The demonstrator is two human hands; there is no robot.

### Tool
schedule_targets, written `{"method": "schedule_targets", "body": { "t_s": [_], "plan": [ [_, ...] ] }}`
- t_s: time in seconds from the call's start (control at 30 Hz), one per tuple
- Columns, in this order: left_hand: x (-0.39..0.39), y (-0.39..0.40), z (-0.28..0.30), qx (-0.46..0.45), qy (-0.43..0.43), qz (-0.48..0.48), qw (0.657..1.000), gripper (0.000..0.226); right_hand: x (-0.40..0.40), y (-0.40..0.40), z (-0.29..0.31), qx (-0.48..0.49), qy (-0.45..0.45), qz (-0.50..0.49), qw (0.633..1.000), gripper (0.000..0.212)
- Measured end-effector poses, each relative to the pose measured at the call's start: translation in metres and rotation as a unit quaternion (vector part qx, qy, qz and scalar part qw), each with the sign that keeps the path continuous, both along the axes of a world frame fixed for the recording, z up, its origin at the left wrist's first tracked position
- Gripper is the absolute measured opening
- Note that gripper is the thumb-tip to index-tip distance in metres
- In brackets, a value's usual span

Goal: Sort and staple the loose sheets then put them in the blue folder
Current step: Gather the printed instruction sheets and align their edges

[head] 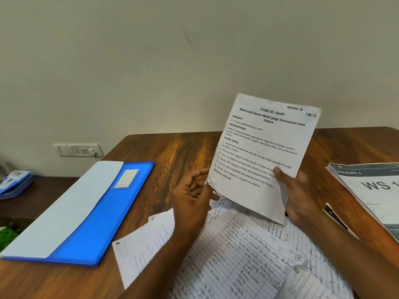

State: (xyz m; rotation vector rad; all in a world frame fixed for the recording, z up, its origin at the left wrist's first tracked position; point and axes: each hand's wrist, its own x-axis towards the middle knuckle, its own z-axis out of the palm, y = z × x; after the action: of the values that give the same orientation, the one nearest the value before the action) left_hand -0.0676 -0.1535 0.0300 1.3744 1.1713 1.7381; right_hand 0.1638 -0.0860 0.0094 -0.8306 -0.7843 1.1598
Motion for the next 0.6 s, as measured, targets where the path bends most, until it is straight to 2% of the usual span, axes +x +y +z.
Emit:
{"method": "schedule_targets", "body": {
  "t_s": [0.23, 0.47, 0.6],
  "plan": [
    [-0.0023, 0.0006, 0.0003, 0.024, -0.012, -0.02, 0.999, 0.015, 0.0021, 0.0043, -0.0022, -0.001, 0.014, -0.008, 1.0, 0.045],
    [-0.005, 0.0046, -0.0011, 0.003, -0.062, -0.037, 0.997, 0.025, 0.0018, 0.0042, -0.0027, -0.002, 0.017, -0.01, 1.0, 0.044],
    [-0.0058, 0.0027, 0.0016, 0.013, -0.067, -0.032, 0.997, 0.022, 0.0006, 0.0025, -0.0015, -0.004, 0.013, -0.013, 1.0, 0.044]
  ]
}}
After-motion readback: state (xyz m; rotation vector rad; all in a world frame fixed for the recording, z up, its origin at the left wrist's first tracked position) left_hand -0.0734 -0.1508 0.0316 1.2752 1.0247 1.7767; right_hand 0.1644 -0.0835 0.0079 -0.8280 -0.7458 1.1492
